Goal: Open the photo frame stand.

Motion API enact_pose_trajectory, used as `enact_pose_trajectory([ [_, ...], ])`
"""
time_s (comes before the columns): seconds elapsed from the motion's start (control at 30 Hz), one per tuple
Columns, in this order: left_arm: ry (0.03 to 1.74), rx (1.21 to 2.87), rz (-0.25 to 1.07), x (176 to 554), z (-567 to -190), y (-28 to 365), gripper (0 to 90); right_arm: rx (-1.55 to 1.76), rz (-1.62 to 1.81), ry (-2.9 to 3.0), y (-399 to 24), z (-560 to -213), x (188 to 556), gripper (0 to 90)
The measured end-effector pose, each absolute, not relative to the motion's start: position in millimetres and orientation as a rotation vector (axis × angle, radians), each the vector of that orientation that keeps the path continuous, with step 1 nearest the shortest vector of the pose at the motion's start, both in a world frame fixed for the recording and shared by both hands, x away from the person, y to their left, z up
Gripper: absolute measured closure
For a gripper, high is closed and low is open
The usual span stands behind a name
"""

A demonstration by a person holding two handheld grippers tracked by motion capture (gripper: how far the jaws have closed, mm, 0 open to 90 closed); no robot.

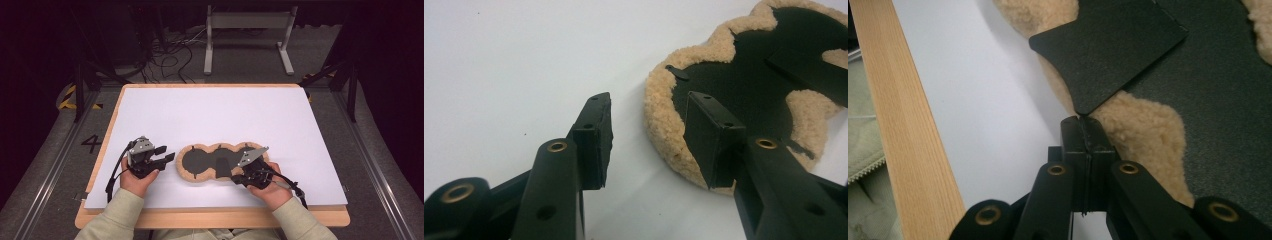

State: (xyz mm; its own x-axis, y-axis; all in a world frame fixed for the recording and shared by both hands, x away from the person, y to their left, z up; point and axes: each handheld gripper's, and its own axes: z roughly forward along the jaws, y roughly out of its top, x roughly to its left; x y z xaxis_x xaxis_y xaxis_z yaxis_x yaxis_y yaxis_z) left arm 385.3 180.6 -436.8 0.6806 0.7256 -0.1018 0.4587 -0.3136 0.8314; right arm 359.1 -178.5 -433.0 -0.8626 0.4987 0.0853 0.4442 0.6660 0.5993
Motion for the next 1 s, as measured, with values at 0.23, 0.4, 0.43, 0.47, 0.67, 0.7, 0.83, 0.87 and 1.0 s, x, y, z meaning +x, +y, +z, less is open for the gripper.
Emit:
enact_pose_trajectory([
  [0.23, 0.919, 1.976, 0.362, 386, -438, 180, 52.9, 0.801, 1.028, 2.761, -182, -426, 359, 90.0],
  [0.4, 0.919, 1.977, 0.357, 386, -438, 180, 52.7, 0.809, 1.076, 2.718, -184, -418, 360, 90.0],
  [0.43, 0.922, 1.976, 0.352, 386, -438, 180, 52.6, 0.81, 1.083, 2.71, -184, -417, 360, 90.0],
  [0.47, 0.922, 1.977, 0.351, 386, -438, 180, 52.5, 0.809, 1.099, 2.698, -185, -415, 360, 90.0],
  [0.67, 0.92, 1.98, 0.33, 386, -439, 179, 52.1, 0.821, 1.148, 2.659, -188, -410, 362, 90.0],
  [0.7, 0.924, 1.982, 0.325, 386, -439, 179, 52.1, 0.825, 1.153, 2.655, -188, -409, 363, 90.0],
  [0.83, 0.922, 1.986, 0.323, 386, -440, 179, 52.0, 0.835, 1.167, 2.646, -188, -408, 363, 90.0],
  [0.87, 0.92, 1.986, 0.321, 386, -440, 179, 52.0, 0.838, 1.178, 2.643, -189, -408, 364, 90.0],
  [1.0, 0.92, 1.989, 0.317, 386, -440, 178, 51.9, 0.842, 1.194, 2.631, -190, -409, 364, 90.0],
])
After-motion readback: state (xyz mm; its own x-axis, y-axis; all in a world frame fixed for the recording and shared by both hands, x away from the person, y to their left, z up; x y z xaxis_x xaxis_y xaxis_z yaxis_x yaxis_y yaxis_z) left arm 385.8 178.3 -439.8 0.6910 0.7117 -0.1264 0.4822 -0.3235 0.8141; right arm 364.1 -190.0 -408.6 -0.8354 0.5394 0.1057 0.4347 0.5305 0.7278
